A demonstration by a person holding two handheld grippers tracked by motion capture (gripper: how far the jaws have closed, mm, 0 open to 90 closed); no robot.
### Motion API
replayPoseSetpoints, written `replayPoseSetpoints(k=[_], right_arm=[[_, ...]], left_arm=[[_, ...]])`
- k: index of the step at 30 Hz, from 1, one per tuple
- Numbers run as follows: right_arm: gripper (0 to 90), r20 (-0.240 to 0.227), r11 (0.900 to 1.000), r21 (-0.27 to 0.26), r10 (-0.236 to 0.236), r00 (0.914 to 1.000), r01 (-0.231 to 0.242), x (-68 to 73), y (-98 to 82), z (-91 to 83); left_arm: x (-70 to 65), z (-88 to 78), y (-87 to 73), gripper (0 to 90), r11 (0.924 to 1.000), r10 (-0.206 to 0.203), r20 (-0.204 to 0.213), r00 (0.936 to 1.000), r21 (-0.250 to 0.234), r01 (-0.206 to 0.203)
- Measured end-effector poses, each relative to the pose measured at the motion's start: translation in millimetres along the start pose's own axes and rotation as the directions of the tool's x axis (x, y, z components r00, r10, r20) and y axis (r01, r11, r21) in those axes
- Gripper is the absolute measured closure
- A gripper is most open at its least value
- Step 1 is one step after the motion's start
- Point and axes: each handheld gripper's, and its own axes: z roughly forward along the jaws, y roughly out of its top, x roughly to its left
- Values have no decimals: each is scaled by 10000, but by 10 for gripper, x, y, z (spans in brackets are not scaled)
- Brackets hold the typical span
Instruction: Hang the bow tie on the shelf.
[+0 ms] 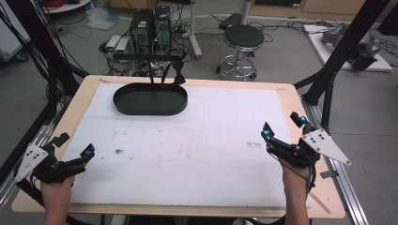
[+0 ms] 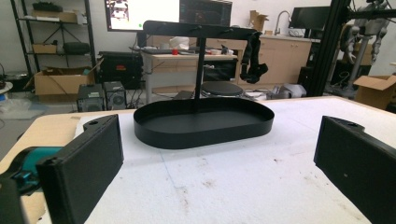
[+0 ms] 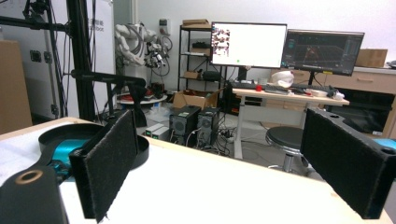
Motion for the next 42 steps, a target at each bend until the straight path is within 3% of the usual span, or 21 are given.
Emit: replayPoseSetpoints(k=[4, 11, 20, 24, 29, 35, 42], right_arm=[[106, -28, 9997, 102, 204, 9998, -204, -64, -183, -145], [106, -76, 9997, 236, -22, 10000, 24, -96, -483, -291], [106, -373, 9978, 633, 219, 9991, -195, -143, -841, -345], [106, -370, 9978, 654, 118, 9992, -94, -154, -880, -336], [106, -437, 9974, 537, 507, 9978, -483, -155, -955, -331], [106, -518, 9993, 262, 290, 9982, -277, -143, -963, -338], [106, -540, 9993, 147, 352, 9979, -345, -139, -962, -345]], left_arm=[[-16, 11, 8, 18, 10000, 37, 35, 10000, 19, -37], [-56, 55, 17, 18, 9997, 208, 74, 9998, 85, -208], [-80, 73, 5, 18, 9990, 429, 117, 9990, 156, -431], [-90, 74, -10, 18, 9981, 571, 75, 9983, 226, -572], [-118, 87, -23, 18, 9974, 667, 123, 9977, 277, -670], [-130, 77, -52, 18, 9971, 733, 192, 9971, 210, -737], [-153, 58, -43, 18, 9967, 796, 229, 9966, 135, -799]])
